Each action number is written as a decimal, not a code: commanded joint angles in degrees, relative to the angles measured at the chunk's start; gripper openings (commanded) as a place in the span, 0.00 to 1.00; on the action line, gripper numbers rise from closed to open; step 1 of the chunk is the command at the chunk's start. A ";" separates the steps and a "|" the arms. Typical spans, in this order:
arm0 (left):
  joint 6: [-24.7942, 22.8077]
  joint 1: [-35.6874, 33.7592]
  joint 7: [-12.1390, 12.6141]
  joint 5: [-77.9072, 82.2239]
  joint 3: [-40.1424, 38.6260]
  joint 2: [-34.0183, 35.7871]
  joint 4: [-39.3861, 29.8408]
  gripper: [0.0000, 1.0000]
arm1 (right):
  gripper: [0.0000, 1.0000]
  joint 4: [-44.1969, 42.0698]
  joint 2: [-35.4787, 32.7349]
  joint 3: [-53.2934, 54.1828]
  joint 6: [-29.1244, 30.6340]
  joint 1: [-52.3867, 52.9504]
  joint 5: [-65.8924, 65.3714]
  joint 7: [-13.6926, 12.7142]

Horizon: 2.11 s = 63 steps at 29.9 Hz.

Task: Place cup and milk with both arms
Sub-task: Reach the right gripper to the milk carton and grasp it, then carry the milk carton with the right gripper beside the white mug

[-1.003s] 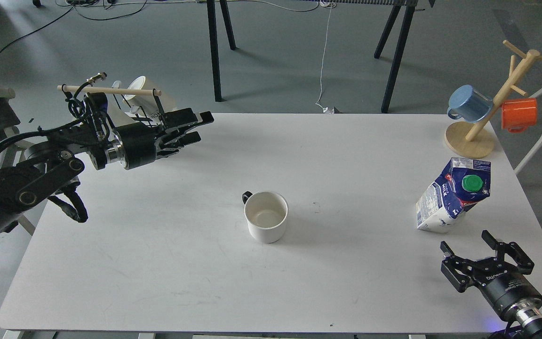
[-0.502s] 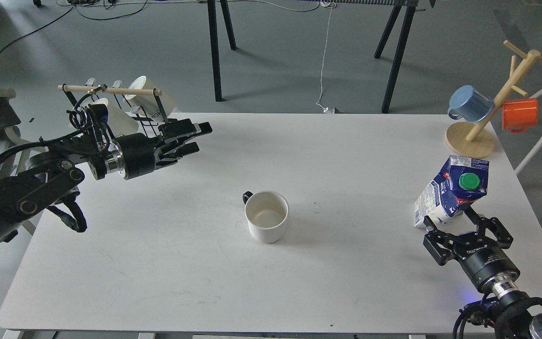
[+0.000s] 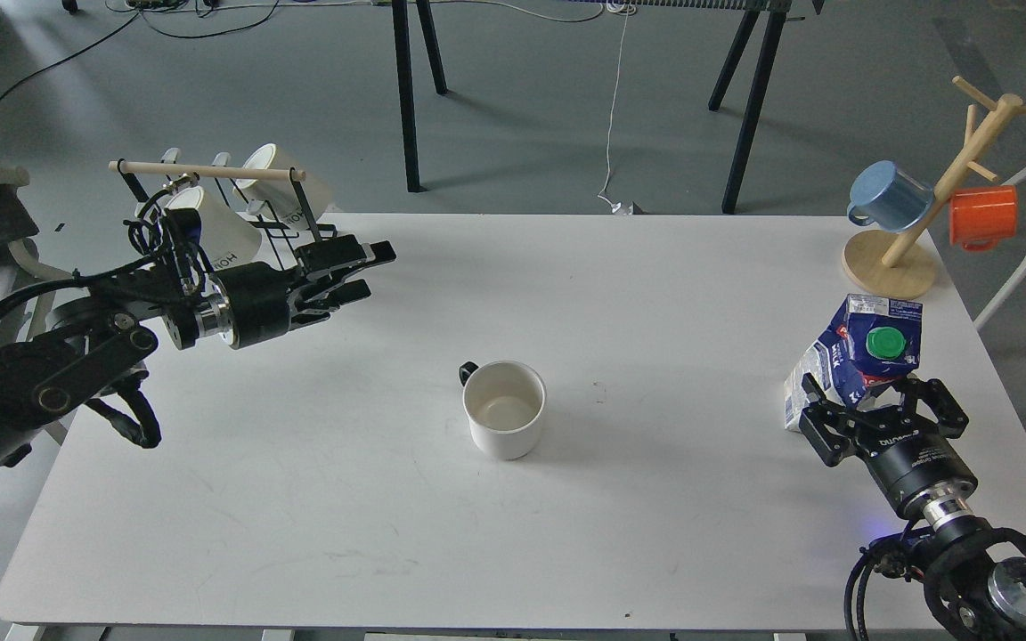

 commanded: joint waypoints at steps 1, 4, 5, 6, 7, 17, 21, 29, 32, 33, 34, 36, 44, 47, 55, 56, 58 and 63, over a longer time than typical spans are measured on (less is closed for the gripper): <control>0.00 -0.03 0.00 -0.01 0.00 0.00 0.67 0.92 | 0.44 -0.27 0.58 -0.41 0.00 0.12 -0.21 -0.06; 0.00 -0.03 0.00 -0.01 0.00 0.00 1.28 0.92 | 0.31 -0.18 0.58 -0.50 0.00 0.12 -0.21 -0.06; 0.00 0.06 0.00 -0.01 0.00 -0.09 1.28 0.92 | 0.31 -0.09 0.58 -0.50 0.00 0.12 -0.29 -0.06; 0.00 0.06 0.00 -0.01 0.00 -0.35 1.28 0.92 | 0.30 0.17 0.58 -0.50 0.00 0.12 -0.29 -0.06; 0.00 0.06 0.00 -0.01 0.00 -0.62 1.28 0.92 | 0.30 0.34 0.58 -0.58 0.00 0.12 -0.38 -0.06; 0.00 0.06 0.00 -0.01 0.08 -0.97 2.78 0.92 | 0.27 1.92 1.01 -0.58 0.00 0.47 -0.56 -0.23; 0.00 0.06 0.00 -0.01 0.17 -0.97 2.87 0.92 | 0.27 4.74 2.06 -0.67 0.00 1.70 -3.98 -0.23; 0.00 0.41 0.00 0.08 0.17 -1.06 2.87 0.92 | 0.26 5.36 9.62 -3.92 0.00 5.83 -11.01 -0.23; 0.00 0.50 0.00 0.08 0.17 -0.97 2.87 0.92 | 0.26 5.18 12.34 -4.89 0.00 5.83 -12.24 -0.23; 0.00 0.50 0.00 0.08 0.17 -0.97 2.87 0.92 | 0.26 5.18 13.14 -5.15 0.00 5.74 -13.29 -0.23; 0.00 0.50 0.00 0.08 0.17 -0.97 2.87 0.92 | 0.26 5.18 14.10 -5.76 0.00 5.74 -14.78 -0.23; 0.00 0.50 0.00 0.08 0.17 -0.88 2.87 0.92 | 0.26 5.01 15.68 -6.73 0.00 5.66 -16.02 -0.14; 0.00 0.50 0.00 0.08 0.17 -0.97 2.87 0.92 | 0.27 4.30 16.92 -9.11 0.00 5.21 -16.47 -0.06; 0.00 0.59 0.00 0.17 0.17 -0.97 2.87 0.92 | 0.27 3.34 17.18 -9.37 0.00 5.30 -16.47 -0.06; 0.00 0.59 0.00 0.08 0.17 -0.97 3.22 0.92 | 0.28 1.05 18.68 -11.30 0.00 5.83 -16.55 -0.14; 0.00 0.59 0.00 0.08 0.17 -0.97 3.30 0.92 | 0.29 0.70 18.94 -11.31 0.00 5.83 -16.55 -0.14; 0.00 0.59 0.00 0.08 0.17 -0.97 3.39 0.92 | 0.29 0.70 19.03 -11.31 0.00 5.83 -16.55 -0.14; 0.00 0.59 0.00 0.08 0.17 -0.97 3.39 0.92 | 0.33 0.61 19.65 -11.39 0.00 5.83 -16.55 -0.14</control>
